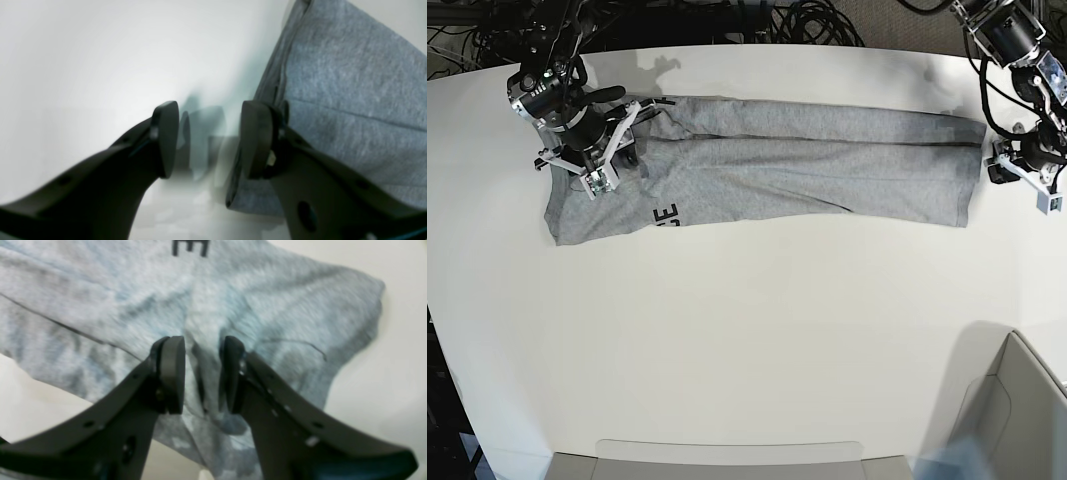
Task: Fold the T-shirt properly
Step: 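Release the shirt end with the left gripper and regrasp it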
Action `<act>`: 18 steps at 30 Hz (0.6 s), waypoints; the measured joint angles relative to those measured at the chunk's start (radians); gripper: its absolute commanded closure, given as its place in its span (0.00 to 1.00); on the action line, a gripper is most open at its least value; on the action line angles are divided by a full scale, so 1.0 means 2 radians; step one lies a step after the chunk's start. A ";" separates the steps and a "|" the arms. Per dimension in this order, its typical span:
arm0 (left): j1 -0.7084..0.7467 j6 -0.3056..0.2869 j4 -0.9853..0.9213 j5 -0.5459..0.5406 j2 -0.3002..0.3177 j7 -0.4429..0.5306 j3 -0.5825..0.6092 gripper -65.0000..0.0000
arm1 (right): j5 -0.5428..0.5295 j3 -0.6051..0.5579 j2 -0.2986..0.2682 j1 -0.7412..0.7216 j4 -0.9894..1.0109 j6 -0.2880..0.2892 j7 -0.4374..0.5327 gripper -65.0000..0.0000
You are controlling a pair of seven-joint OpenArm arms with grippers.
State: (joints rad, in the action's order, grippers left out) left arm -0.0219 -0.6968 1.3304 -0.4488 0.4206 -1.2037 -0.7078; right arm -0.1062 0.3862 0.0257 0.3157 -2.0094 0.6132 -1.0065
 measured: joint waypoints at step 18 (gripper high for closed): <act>0.024 0.000 0.197 0.011 -0.053 -0.092 0.012 0.53 | 0.000 -0.011 0.000 0.000 0.000 0.000 0.000 0.70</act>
State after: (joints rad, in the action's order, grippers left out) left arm 0.0265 -0.6964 1.7237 -0.4259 0.3153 -1.3880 -0.6842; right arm -0.1062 0.3634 0.0261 0.3157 -2.0094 0.6132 -1.0065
